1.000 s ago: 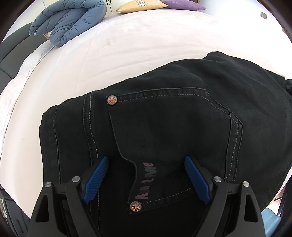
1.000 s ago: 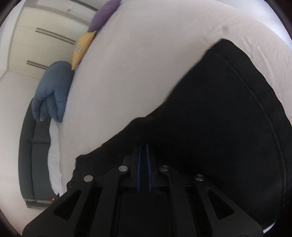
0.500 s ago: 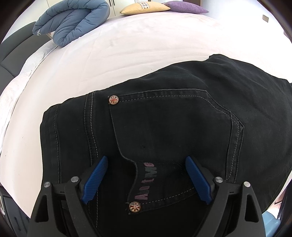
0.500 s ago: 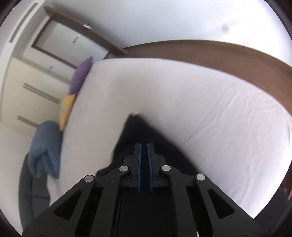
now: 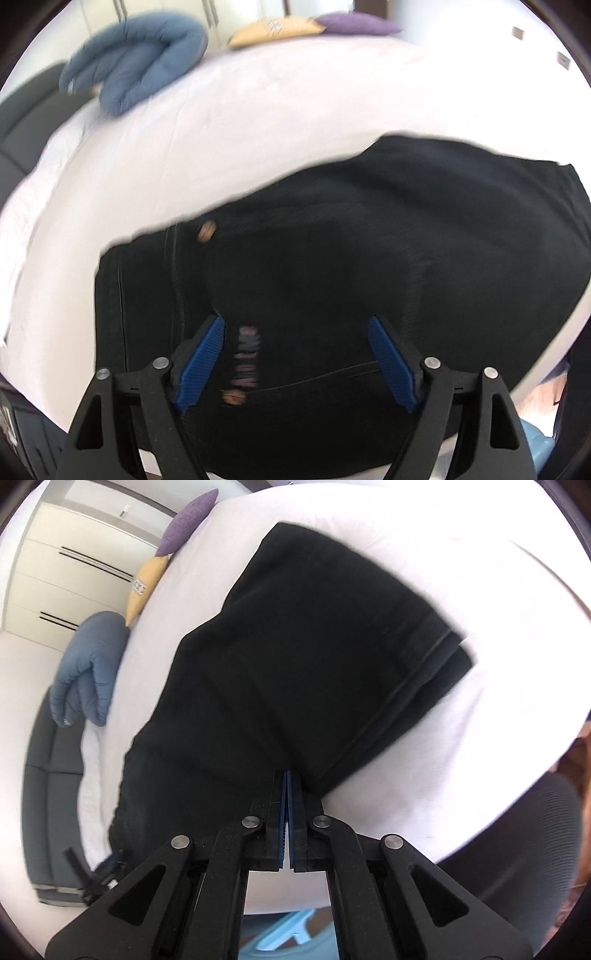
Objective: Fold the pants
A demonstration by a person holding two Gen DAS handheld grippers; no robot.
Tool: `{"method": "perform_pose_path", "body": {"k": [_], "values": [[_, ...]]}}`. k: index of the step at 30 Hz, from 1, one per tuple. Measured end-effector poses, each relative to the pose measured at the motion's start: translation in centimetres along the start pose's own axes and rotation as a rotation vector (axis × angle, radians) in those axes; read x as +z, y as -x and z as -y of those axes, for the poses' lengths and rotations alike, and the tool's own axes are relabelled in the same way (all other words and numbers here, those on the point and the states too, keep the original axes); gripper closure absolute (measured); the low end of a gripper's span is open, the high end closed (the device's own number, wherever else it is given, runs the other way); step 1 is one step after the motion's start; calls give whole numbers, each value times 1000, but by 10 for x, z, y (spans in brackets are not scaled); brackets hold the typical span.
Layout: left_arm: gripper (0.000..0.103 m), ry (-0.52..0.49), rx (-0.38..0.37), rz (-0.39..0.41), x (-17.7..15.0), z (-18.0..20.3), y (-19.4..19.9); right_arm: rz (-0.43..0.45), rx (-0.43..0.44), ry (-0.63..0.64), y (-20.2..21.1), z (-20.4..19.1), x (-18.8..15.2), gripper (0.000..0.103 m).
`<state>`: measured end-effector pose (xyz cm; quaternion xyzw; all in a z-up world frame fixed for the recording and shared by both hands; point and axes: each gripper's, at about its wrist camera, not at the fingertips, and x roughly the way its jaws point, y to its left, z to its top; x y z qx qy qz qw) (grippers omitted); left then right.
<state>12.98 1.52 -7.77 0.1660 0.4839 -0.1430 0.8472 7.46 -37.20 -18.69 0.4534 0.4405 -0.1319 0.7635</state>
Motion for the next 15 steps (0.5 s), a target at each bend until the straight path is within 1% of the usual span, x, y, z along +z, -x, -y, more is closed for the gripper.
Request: {"method": "perform_pose_path", "body": {"k": [2, 3, 4, 6, 8, 10, 11, 12, 13, 14, 15], "values": [[21, 0, -61, 47, 7, 20, 14, 13, -63, 18, 18, -13, -9, 103], [21, -3, -102, 74, 12, 33, 21, 26, -63, 42, 20, -26, -7, 99], [21, -11, -120, 84, 14, 43, 24, 27, 5, 66, 21, -45, -8, 97], [21, -30, -169, 82, 20, 65, 21, -33, 160, 83, 15, -78, -13, 97], [21, -37, -200, 61, 22, 86, 10, -113, 250, 128, -8, -112, -24, 97], [21, -48, -230, 33, 18, 101, 0, -196, 302, 148, -38, -138, -36, 97], [21, -53, -238, 16, 16, 107, -5, -240, 316, 154, -57, -148, -43, 97], [21, -58, -245, -14, 14, 110, -13, -272, 310, 159, -70, -152, -51, 97], [21, -64, -250, -44, 7, 114, -19, -298, 277, 155, -82, -152, -59, 97], [21, -69, -248, -52, 1, 116, -21, -320, 227, 149, -91, -149, -70, 97], [21, -73, -243, -45, -5, 118, -19, -340, 207, 141, -99, -142, -78, 97]]}}
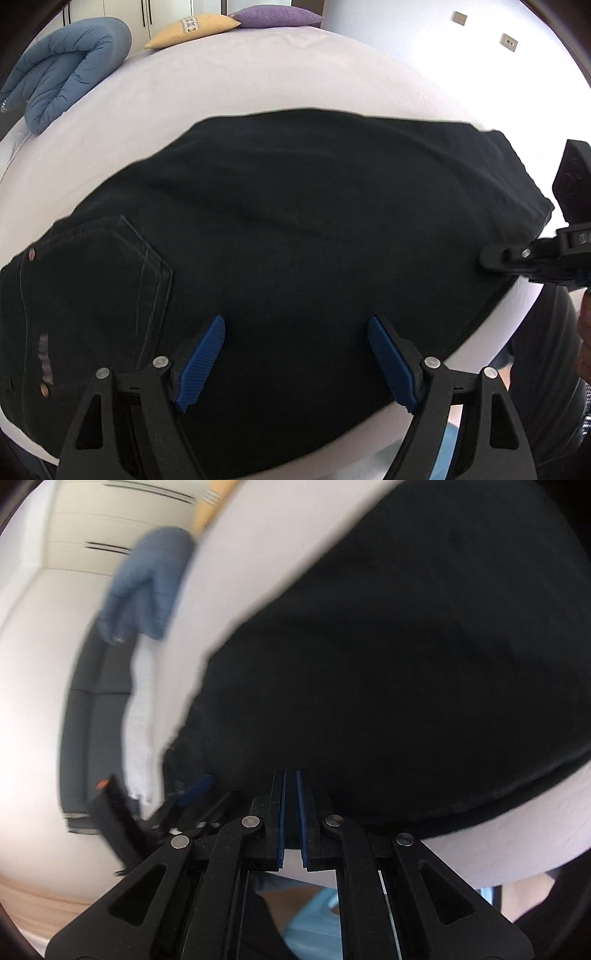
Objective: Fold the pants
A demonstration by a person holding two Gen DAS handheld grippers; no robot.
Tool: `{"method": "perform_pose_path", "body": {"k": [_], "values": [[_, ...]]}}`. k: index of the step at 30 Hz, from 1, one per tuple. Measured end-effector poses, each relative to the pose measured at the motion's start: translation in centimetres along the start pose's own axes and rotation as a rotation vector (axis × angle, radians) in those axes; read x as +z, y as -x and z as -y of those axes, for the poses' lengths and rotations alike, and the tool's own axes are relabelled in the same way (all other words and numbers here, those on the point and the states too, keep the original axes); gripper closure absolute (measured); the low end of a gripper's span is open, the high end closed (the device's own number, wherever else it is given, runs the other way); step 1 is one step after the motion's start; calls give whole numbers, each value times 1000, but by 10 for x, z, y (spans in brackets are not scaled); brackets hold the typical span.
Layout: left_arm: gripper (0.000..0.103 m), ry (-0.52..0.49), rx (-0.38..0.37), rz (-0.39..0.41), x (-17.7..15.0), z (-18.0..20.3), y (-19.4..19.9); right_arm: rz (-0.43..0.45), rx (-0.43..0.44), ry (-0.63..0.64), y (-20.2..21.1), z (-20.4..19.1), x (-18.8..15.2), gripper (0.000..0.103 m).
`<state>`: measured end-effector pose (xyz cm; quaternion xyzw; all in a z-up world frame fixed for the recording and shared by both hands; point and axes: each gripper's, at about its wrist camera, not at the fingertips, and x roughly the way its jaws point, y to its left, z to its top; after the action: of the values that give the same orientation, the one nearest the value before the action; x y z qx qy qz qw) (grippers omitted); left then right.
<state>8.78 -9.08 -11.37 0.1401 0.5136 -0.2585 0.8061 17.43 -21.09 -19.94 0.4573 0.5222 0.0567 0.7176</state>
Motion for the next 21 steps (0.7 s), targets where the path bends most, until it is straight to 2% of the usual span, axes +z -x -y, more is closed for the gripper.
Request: {"method": "perform_pose_path", "body": {"k": [2, 5, 6, 7, 9, 11, 15, 18, 20, 21], "values": [[21, 3, -4, 9, -11, 1, 3, 6, 38, -16, -3, 9, -11, 100], [21, 14, -9, 21, -19, 0, 4, 10, 48, -48, 2, 25, -21, 103], [21, 13, -4, 23, -19, 1, 4, 5, 42, -61, 6, 30, -12, 103], [21, 9, 2, 20, -17, 1, 3, -3, -24, -59, 6, 30, -17, 103], [21, 10, 4, 19, -17, 1, 2, -6, -52, -49, 18, 37, -42, 103], [21, 13, -1, 20, -19, 7, 3, 14, -24, 13, 29, 14, -44, 101], [21, 13, 1, 17, -20, 4, 3, 93, 79, 122, 43, -28, -18, 101], [21, 25, -4, 13, -20, 3, 2, 59, 110, 62, 11, -29, 11, 100], [21, 30, -1, 11, -23, 3, 4, 27, 81, 40, -12, -24, 19, 100], [21, 32, 2, 11, -23, 5, 3, 7, 4, 48, -25, -18, 18, 100]]}}
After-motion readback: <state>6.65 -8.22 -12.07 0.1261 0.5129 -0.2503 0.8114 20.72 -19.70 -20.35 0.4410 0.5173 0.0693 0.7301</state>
